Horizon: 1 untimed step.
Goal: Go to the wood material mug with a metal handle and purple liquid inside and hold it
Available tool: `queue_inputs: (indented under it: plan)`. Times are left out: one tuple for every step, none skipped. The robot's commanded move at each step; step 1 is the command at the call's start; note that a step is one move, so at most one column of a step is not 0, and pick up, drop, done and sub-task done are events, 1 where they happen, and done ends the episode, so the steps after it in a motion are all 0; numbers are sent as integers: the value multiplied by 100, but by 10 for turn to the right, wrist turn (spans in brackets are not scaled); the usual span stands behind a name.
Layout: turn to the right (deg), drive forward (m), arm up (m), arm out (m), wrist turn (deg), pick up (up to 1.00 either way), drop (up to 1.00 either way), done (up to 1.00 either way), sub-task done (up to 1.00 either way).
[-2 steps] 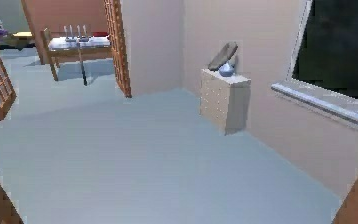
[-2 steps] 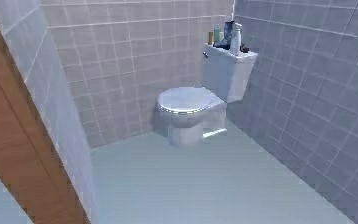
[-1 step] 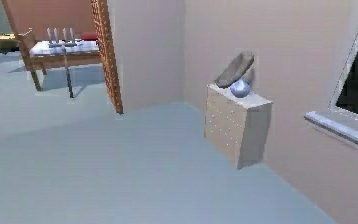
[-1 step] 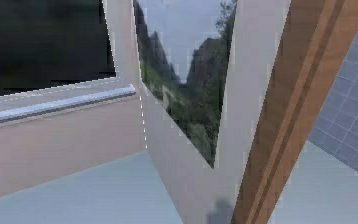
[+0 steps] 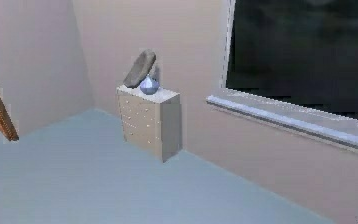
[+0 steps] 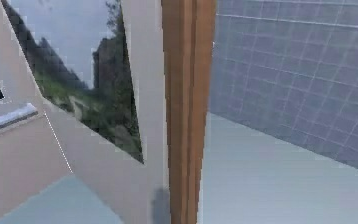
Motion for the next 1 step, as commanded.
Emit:
queue_inputs:
  plan:
    - [30,0,0,0,0,0,0,0,0]
